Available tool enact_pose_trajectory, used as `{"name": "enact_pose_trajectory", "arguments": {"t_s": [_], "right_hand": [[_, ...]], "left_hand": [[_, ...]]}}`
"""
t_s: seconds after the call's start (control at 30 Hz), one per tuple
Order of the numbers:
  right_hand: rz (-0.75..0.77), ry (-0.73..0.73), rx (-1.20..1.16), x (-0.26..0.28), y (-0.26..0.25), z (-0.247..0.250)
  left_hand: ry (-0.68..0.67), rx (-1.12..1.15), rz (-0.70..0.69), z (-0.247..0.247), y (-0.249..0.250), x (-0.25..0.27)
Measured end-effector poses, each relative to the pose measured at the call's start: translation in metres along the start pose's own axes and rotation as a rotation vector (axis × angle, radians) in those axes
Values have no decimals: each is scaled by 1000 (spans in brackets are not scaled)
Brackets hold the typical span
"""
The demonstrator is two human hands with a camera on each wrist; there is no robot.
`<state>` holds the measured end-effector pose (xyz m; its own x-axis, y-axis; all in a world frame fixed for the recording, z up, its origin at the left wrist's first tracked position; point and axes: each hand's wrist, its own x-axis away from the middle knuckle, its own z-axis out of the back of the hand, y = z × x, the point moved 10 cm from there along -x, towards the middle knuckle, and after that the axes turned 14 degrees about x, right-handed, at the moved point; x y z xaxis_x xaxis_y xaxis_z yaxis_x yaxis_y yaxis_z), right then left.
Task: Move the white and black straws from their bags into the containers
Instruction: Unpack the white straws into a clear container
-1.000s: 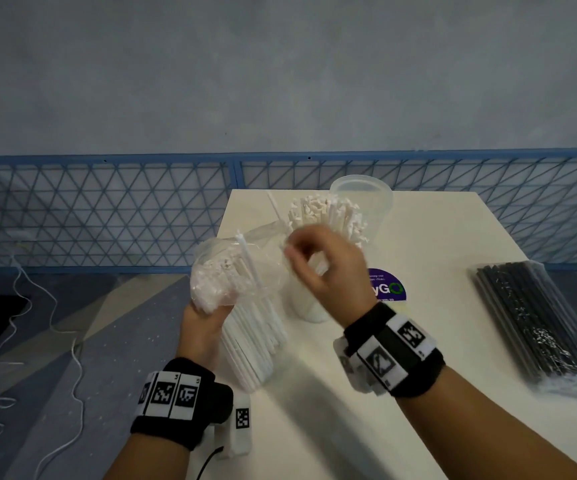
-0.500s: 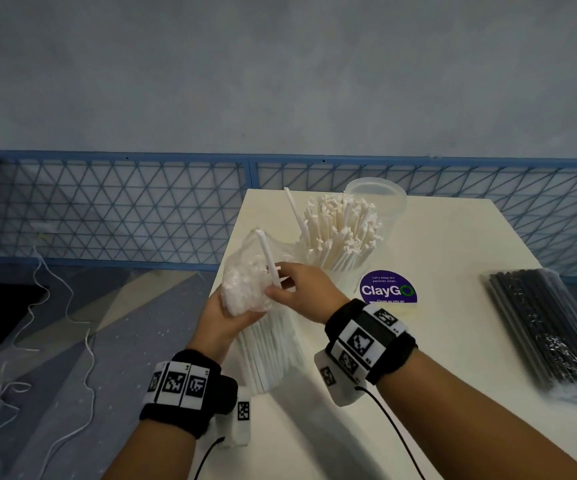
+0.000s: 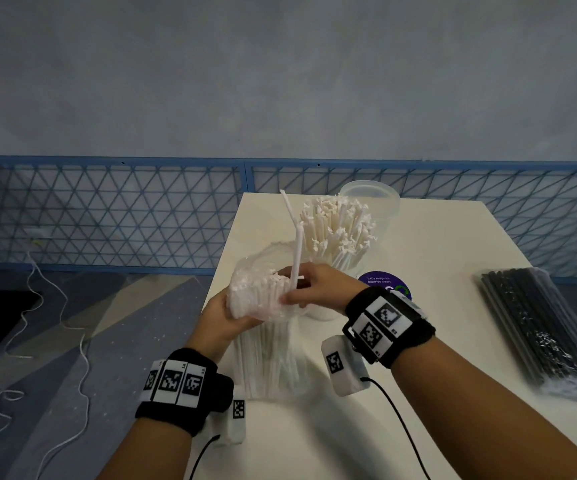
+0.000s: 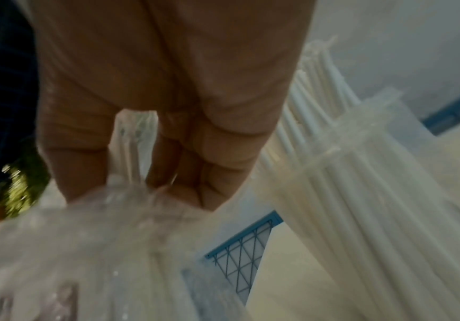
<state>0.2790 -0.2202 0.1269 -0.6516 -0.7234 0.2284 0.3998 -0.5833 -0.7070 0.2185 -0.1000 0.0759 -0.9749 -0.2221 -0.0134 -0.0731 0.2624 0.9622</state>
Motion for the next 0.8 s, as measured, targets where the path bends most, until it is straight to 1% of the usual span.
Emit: {"name": "enact_pose_trajectory", "arguments": {"t_s": [0.03, 0.07, 0.13, 0.23, 0.33, 0.4, 0.5, 0.67, 0.8], "right_hand": [[9, 22, -49, -1, 2, 2], [14, 50, -48, -2, 3, 5], [31, 85, 59, -5, 2, 6], [90, 72, 171, -8, -6, -7], [101, 89, 154, -9, -7, -11], [108, 71, 140, -9, -8, -14], [98, 34, 88, -10, -4, -19], [111, 38, -75, -9, 2, -24], [147, 114, -159, -7, 4, -20]], "left_hand": [[7, -6, 2, 1, 0, 0], [9, -3, -2, 2, 0, 0], [-12, 12, -6, -1, 2, 0], [-77, 14, 10, -17, 6, 2], [-147, -45, 14, -31, 9, 1], [-179, -89, 5, -34, 8, 0], [-168, -115, 4, -28, 3, -3], [-127, -95, 20, -23, -2, -4], [-85, -28, 47, -18, -8, -3]]}}
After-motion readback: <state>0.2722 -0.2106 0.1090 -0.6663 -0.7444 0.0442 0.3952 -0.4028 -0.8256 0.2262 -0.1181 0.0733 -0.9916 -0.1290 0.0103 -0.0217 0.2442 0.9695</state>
